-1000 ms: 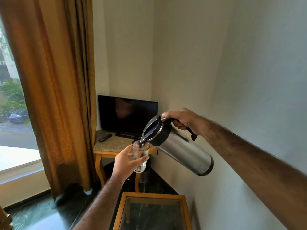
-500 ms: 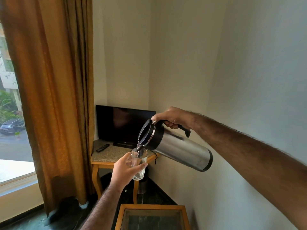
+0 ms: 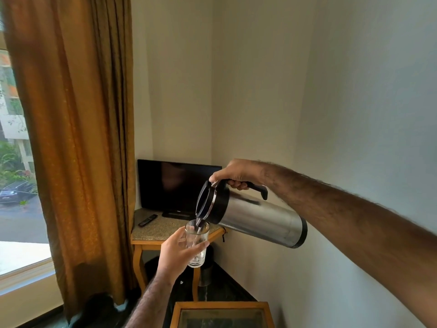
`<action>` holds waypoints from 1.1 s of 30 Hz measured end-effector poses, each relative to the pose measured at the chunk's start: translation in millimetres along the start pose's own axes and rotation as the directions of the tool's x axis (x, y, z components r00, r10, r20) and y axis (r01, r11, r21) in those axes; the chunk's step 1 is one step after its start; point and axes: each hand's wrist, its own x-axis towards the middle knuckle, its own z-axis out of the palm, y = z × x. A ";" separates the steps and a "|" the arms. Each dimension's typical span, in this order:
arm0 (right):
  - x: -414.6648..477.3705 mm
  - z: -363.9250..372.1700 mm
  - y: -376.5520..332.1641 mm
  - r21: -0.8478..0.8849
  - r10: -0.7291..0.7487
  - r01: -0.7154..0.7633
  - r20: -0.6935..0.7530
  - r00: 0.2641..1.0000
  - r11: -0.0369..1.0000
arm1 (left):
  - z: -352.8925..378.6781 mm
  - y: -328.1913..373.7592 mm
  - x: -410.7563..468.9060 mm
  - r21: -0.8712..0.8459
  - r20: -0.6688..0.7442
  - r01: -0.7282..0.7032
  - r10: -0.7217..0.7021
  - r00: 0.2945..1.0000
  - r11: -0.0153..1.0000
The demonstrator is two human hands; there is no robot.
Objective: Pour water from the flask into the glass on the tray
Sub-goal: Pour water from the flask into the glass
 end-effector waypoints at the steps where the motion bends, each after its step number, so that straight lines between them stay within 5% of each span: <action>1: -0.3 0.5 -2.4 -0.008 -0.003 0.003 0.002 1.000 1.000 | -0.3 -0.4 0.5 -0.002 0.003 0.000 0.000 1.000 1.000; 33: 8.3 5.3 -36.5 -0.124 -0.019 0.029 0.083 0.996 0.992 | -9.0 -9.6 -9.6 0.010 -0.041 0.005 -0.005 0.999 1.000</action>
